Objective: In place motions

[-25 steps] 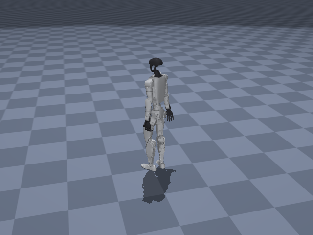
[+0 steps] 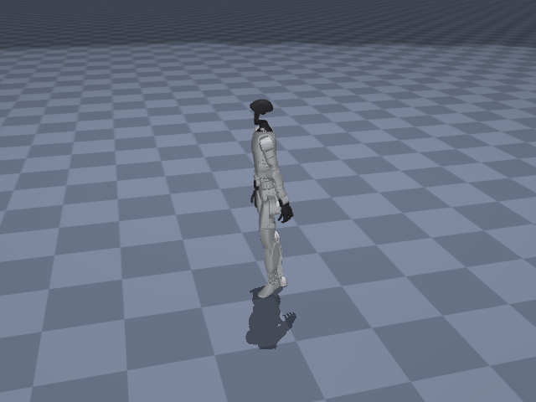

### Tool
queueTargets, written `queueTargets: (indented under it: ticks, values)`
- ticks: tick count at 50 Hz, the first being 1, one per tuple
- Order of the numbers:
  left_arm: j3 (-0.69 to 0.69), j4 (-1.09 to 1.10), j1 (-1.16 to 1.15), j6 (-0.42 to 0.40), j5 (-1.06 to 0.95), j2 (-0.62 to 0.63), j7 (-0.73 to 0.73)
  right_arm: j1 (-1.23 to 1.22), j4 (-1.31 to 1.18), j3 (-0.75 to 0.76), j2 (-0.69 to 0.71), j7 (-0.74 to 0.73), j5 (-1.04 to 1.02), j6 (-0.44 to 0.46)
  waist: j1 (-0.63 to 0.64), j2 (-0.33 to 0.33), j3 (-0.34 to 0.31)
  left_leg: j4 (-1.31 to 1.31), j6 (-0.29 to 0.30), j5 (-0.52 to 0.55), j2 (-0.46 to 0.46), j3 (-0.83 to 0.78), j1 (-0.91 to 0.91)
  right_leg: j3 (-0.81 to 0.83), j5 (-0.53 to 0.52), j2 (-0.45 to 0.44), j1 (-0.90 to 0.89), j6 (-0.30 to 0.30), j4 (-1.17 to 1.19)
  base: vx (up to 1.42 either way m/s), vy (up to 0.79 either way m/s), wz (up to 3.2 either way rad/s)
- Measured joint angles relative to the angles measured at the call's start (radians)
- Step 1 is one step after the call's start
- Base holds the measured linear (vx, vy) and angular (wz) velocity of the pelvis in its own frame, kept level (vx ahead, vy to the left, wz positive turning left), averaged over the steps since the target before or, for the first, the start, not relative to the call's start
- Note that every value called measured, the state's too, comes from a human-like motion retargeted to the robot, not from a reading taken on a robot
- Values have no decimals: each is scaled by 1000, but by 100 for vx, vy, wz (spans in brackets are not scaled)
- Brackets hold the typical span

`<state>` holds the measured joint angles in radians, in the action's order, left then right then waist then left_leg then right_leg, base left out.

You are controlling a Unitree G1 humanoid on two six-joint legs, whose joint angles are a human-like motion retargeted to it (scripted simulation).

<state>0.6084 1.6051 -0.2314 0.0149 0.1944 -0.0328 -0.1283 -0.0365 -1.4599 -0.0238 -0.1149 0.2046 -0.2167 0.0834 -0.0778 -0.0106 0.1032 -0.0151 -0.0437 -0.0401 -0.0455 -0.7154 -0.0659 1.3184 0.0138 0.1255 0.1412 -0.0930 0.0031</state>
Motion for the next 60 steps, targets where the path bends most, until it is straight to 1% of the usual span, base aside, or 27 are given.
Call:
queueTargets:
  ticks: [3, 5, 8, 10, 12, 13, 14, 15, 17, 19, 21, 24, 28, 32, 35, 36, 37, 38, 40, 43, 45, 49, 52, 55, 60]
  values:
    - [-2, -5, -4, 3, 0, 0, -8, 10, 22, -4, 19, 12, 10, -14, -14, 1, 25, -6, -10, -18, -16, 19, -3, 40, -3, 1, 13, -21, 10, 32, -28, 49]
    - [-17, -8, 10, 11, 7, -14, -16, 17, 34, -7, 25, 19, 12, -23, -19, 6, 29, -8, -21, -26, -20, 54, -7, 65, -9, -1, 29, -33, 28, 29, -29, 52]
    - [-52, -33, 43, 15, 19, -32, -25, 26, 31, -12, 18, 12, 7, -29, -16, 34, 11, -12, -18, -36, 7, 95, 12, 70, -42, 4, 71, -30, 99, 32, -29, 50]
    - [-81, -57, 74, 17, 16, -43, -33, 28, 18, -6, 9, -7, -7, -31, -19, 77, -7, -19, -15, -42, 47, 112, 32, 49, -84, 15, 94, -2, 196, 30, -28, 70]
    - [-101, -85, 112, 18, 13, -53, -41, 27, -2, 0, -1, -34, -14, -32, -35, 126, -32, -16, -14, -47, 99, 159, 43, -43, -92, 74, 75, 72, 388, 32, -32, 87]
    - [-106, -99, 133, 18, 10, -59, -46, 25, -14, 1, -5, -47, -12, -32, -46, 138, -45, -15, -15, -48, 111, 180, 47, -120, -73, 133, 39, 109, 523, 29, -36, 94]
    - [-112, -112, 154, 16, 6, -65, -52, 23, -28, 2, -8, -57, -7, -31, -57, 135, -53, -14, -18, -47, 107, 200, 46, -216, -49, 181, -14, 109, 632, 26, -41, 97]
    - [-117, -123, 174, 14, 1, -72, -57, 22, -42, 3, -10, -65, 0, -29, -67, 125, -58, -14, -23, -45, 96, 218, 43, -321, -21, 223, -76, 91, 727, 17, -41, 111]
    - [-132, -138, 215, 10, -10, -85, -66, 19, -71, 17, -8, -70, 18, -23, -94, 105, -70, -12, -31, -32, 74, 270, 30, -538, 10, 201, -201, 50, 805, 5, -38, 133]
    - [-148, -147, 252, 4, -22, -96, -68, 22, -92, 31, -4, -66, 38, -18, -119, 99, -81, -11, -33, -17, 73, 326, 17, -664, 28, 156, -271, 29, 824, 5, -40, 139]
    - [-165, -151, 281, -3, -30, -105, -67, 33, -101, 38, 2, -55, 51, -17, -138, 97, -83, -12, -29, -3, 77, 375, 1, -729, 38, 125, -314, 24, 818, 7, -42, 118]
    - [-194, -151, 313, -6, -26, -120, -76, 51, -103, 39, 11, -40, 46, -18, -161, 85, -81, -16, -24, 15, 73, 440, -18, -780, 54, 95, -370, 25, 791, 6, -41, 107]
    - [-218, -139, 329, -6, -4, -127, -78, 61, -112, 31, 21, -29, 16, -13, -178, 57, -85, -21, -18, 31, 56, 509, -26, -838, 85, 47, -410, 3, 690, 4, -35, 93]
    - [-217, -97, 316, -6, 12, -115, -71, 68, -114, 18, 25, -16, -13, -6, -188, 11, -88, -15, -20, 37, 19, 558, -21, -919, 107, -17, -400, -36, 459, 2, -27, 94]
    - [-221, -62, 290, -8, 27, -106, -60, 75, -98, 14, 23, -12, -25, -7, -194, -42, -97, -15, -41, 31, -40, 598, 11, -933, 78, -29, -348, -53, 237, 5, -19, 100]
    - [-225, -49, 278, -8, 38, -109, -53, 80, -91, 12, 23, -12, -29, -8, -200, -55, -95, -16, -45, 29, -54, 615, 24, -928, 53, -35, -328, -24, 187, 12, -12, 79]
    - [-226, -35, 266, -5, 52, -112, -47, 84, -84, 9, 23, -11, -32, -8, -191, -70, -88, -17, -48, 25, -67, 619, 32, -925, 38, -35, -312, -8, 154, 14, -10, -4]
    - [-221, -20, 255, 1, 72, -117, -41, 86, -79, 4, 23, -8, -34, -8, -154, -86, -70, -19, -50, 20, -76, 595, 29, -925, 45, -26, -306, -21, 151, 8, -10, -29]
    - [-215, 3, 228, 11, 111, -113, -15, 85, -66, 12, 25, -4, -39, -4, -150, -86, -56, -7, -51, 18, -75, 627, 16, -885, 32, -22, -289, -38, 125, -4, -9, 29]
    - [-198, 18, 188, -4, 85, -94, 25, 62, -23, 9, 23, -8, -39, -4, -145, -78, -80, -2, -54, 11, -64, 640, 30, -868, 15, -34, -256, -35, 89, -14, -4, 34]
    - [-189, 30, 159, -8, 58, -91, 6, 52, 7, -2, 22, -10, -39, -15, -151, -71, -74, -7, -54, 5, -61, 639, 39, -862, 16, -47, -243, -31, 71, -7, 0, 21]
    - [-152, 50, 124, 24, 91, -98, -9, 44, 30, -5, 34, -12, -25, -23, -181, -71, -29, 2, -44, 2, -66, 675, 14, -827, 19, -44, -244, -27, 46, -5, 1, 43]
    - [-154, 50, 121, 23, 77, -107, 8, 43, 35, -3, 42, 8, -3, -26, -157, -82, -25, 13, -38, -9, -66, 667, 18, -830, 27, -44, -238, -23, 49, -11, 3, 4]
    - [-147, 35, 129, 23, 62, -107, -5, 41, 36, -12, 42, 30, -15, -23, -148, -87, -21, 44, -29, -30, -63, 661, 10, -836, 38, -40, -239, -23, 63, -13, 5, -2]
    - [-157, -17, 155, 14, 27, -89, -15, 36, 38, -23, 37, 27, -58, -21, -174, -80, -21, 165, -26, -79, -62, 664, -25, -844, 57, -20, -247, -32, 98, -14, 11, -3]
